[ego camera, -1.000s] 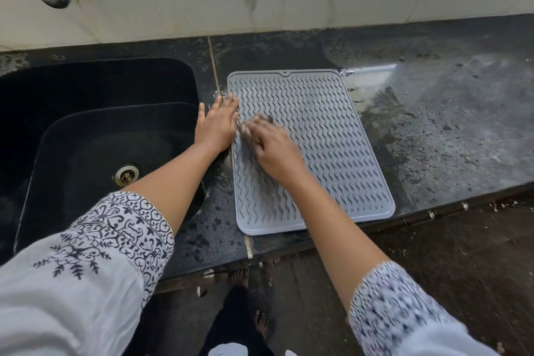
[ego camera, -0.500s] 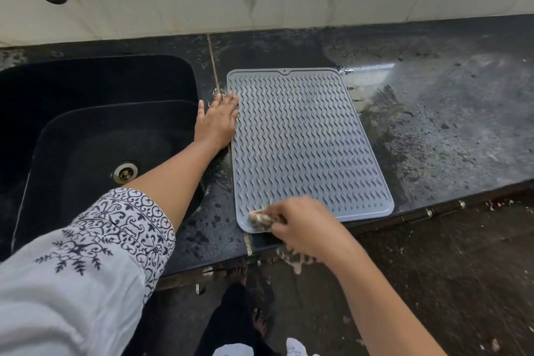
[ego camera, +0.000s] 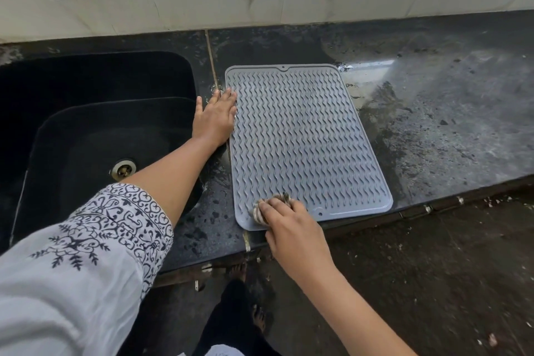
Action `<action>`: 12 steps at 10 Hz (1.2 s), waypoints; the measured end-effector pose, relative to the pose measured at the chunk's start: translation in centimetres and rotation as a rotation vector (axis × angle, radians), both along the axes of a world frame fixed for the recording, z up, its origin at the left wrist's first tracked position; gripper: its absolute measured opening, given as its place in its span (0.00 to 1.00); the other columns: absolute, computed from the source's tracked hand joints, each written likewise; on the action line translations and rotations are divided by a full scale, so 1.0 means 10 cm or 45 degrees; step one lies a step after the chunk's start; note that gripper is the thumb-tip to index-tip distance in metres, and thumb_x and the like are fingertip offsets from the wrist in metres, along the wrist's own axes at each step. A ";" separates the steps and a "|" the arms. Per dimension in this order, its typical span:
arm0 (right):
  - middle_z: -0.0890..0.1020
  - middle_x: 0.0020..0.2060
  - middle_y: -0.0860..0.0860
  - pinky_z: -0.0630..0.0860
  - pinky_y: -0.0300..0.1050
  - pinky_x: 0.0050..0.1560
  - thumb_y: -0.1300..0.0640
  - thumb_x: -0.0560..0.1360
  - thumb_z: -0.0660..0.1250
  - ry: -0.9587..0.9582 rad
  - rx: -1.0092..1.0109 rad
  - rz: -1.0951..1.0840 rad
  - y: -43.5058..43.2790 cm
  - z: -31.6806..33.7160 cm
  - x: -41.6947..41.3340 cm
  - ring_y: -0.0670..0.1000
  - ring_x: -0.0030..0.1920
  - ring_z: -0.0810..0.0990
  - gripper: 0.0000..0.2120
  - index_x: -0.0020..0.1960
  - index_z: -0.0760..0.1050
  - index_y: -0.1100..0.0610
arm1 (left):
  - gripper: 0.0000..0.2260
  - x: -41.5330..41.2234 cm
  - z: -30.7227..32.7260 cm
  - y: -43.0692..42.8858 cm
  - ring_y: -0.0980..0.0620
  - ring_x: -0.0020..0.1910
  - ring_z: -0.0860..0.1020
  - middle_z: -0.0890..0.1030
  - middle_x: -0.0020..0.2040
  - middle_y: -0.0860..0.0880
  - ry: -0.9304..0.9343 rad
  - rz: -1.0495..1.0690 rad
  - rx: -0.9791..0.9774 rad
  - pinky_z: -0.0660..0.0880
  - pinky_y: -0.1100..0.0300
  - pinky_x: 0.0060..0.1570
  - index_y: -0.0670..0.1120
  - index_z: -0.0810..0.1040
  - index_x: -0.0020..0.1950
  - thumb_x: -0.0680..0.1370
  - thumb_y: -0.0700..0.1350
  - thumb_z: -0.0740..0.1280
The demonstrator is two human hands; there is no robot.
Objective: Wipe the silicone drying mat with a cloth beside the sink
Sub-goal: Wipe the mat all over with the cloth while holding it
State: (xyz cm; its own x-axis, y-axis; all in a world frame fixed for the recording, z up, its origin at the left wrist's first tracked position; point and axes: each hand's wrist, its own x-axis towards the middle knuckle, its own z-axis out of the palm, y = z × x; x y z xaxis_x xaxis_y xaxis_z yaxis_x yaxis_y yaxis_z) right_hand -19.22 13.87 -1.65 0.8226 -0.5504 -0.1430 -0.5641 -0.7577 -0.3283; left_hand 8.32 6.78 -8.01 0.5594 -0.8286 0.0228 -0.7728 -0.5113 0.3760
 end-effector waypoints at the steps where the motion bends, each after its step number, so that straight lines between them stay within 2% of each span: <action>1: 0.80 0.55 0.50 0.75 0.50 0.53 0.55 0.77 0.59 0.117 0.145 0.007 -0.03 0.18 -0.10 0.54 0.55 0.74 0.14 0.60 0.75 0.53 | 0.21 -0.02 0.00 0.00 0.52 0.77 0.51 0.56 0.78 0.54 -0.007 -0.005 -0.004 0.41 0.45 0.73 0.51 0.58 0.77 0.83 0.49 0.49; 2: 0.81 0.49 0.49 0.75 0.51 0.51 0.56 0.76 0.59 -0.120 0.199 -0.196 -0.21 0.22 0.14 0.52 0.51 0.76 0.12 0.57 0.76 0.52 | 0.21 -0.03 0.01 0.00 0.52 0.77 0.51 0.56 0.78 0.54 0.003 -0.002 0.001 0.41 0.45 0.73 0.52 0.58 0.77 0.83 0.49 0.49; 3: 0.75 0.64 0.50 0.66 0.50 0.64 0.58 0.77 0.61 -0.194 0.081 -0.220 -0.23 -0.03 0.45 0.55 0.64 0.69 0.19 0.67 0.70 0.54 | 0.21 -0.02 0.01 0.00 0.53 0.77 0.51 0.56 0.78 0.54 -0.014 -0.008 0.002 0.41 0.45 0.73 0.52 0.58 0.77 0.83 0.49 0.49; 4: 0.82 0.55 0.55 0.74 0.51 0.59 0.60 0.70 0.69 -0.217 -0.215 -0.103 -0.05 -0.18 0.51 0.59 0.57 0.77 0.16 0.58 0.78 0.58 | 0.21 -0.02 0.01 0.00 0.52 0.77 0.51 0.56 0.78 0.54 -0.008 -0.009 0.008 0.40 0.45 0.73 0.51 0.58 0.77 0.83 0.49 0.49; 5: 0.83 0.51 0.54 0.73 0.52 0.58 0.59 0.73 0.59 -0.196 -0.344 0.218 0.15 -0.28 0.30 0.57 0.55 0.75 0.14 0.54 0.80 0.59 | 0.21 -0.01 0.01 0.00 0.52 0.77 0.51 0.56 0.78 0.54 -0.018 -0.004 0.007 0.41 0.45 0.73 0.51 0.58 0.77 0.83 0.49 0.49; 6: 0.83 0.54 0.52 0.76 0.51 0.58 0.59 0.73 0.53 -0.148 -0.343 0.334 0.17 -0.20 -0.04 0.56 0.55 0.79 0.19 0.53 0.81 0.57 | 0.21 -0.02 0.00 0.00 0.52 0.77 0.51 0.55 0.78 0.54 -0.030 -0.004 0.022 0.41 0.45 0.73 0.51 0.57 0.77 0.83 0.49 0.48; 7: 0.85 0.48 0.46 0.77 0.43 0.55 0.62 0.67 0.67 -0.146 -0.409 0.058 -0.03 -0.07 -0.39 0.49 0.50 0.81 0.12 0.47 0.84 0.53 | 0.21 -0.02 0.01 -0.01 0.52 0.77 0.51 0.55 0.78 0.54 -0.027 0.001 0.028 0.41 0.45 0.73 0.51 0.57 0.77 0.83 0.49 0.48; 8: 0.83 0.49 0.49 0.79 0.47 0.47 0.61 0.65 0.76 -0.112 -0.275 -0.372 -0.19 0.00 -0.51 0.54 0.46 0.80 0.14 0.50 0.82 0.54 | 0.21 -0.03 0.01 -0.01 0.52 0.77 0.51 0.55 0.78 0.54 -0.027 -0.004 0.017 0.41 0.45 0.73 0.51 0.58 0.77 0.83 0.49 0.48; 9: 0.83 0.52 0.51 0.79 0.48 0.53 0.61 0.68 0.73 -0.230 -0.338 -0.322 -0.07 0.02 -0.29 0.55 0.53 0.80 0.14 0.53 0.81 0.56 | 0.21 -0.02 0.01 0.01 0.52 0.77 0.51 0.55 0.78 0.54 -0.015 -0.003 0.021 0.41 0.45 0.73 0.51 0.58 0.77 0.83 0.49 0.49; 10: 0.82 0.55 0.52 0.77 0.50 0.58 0.60 0.72 0.59 -0.189 -0.402 0.022 0.03 -0.18 -0.27 0.57 0.57 0.79 0.17 0.56 0.80 0.57 | 0.21 -0.03 0.02 0.01 0.52 0.77 0.51 0.55 0.78 0.54 -0.024 -0.003 0.024 0.41 0.45 0.73 0.51 0.58 0.77 0.83 0.49 0.49; 11: 0.80 0.59 0.54 0.67 0.49 0.67 0.61 0.72 0.62 -0.087 -0.473 -0.038 -0.21 -0.36 -0.63 0.55 0.62 0.73 0.19 0.62 0.76 0.58 | 0.21 -0.03 0.02 0.00 0.52 0.77 0.51 0.56 0.78 0.54 -0.015 0.000 0.020 0.41 0.45 0.73 0.51 0.58 0.77 0.83 0.49 0.49; 12: 0.82 0.55 0.53 0.68 0.45 0.60 0.64 0.67 0.72 -0.049 -0.498 -0.418 -0.53 -0.31 -1.01 0.54 0.55 0.73 0.20 0.58 0.79 0.58 | 0.21 -0.04 0.02 0.01 0.52 0.77 0.51 0.56 0.78 0.54 -0.011 0.002 0.024 0.41 0.44 0.73 0.51 0.58 0.77 0.83 0.49 0.49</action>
